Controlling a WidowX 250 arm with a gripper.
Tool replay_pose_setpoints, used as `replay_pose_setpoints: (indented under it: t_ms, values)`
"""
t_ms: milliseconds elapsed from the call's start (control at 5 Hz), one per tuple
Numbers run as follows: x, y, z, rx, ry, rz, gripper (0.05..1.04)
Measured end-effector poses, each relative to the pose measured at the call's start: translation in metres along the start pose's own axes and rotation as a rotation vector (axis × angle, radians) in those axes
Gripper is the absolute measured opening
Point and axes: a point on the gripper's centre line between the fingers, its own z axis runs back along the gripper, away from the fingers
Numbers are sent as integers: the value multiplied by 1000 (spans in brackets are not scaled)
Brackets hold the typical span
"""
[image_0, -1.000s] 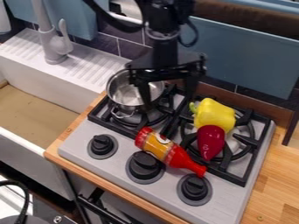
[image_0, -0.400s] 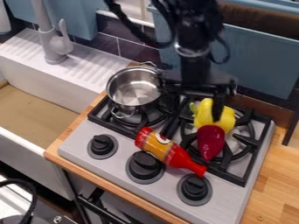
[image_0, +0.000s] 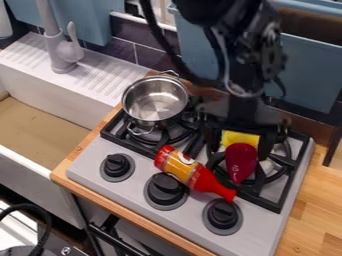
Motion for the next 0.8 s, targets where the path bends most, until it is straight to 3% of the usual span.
replay_pose_setpoints:
  t_ms: [600,800]
  values:
    - [-4,-3,-25,40,10,42,966]
    - [-6,-4,-25,35,21,57,778]
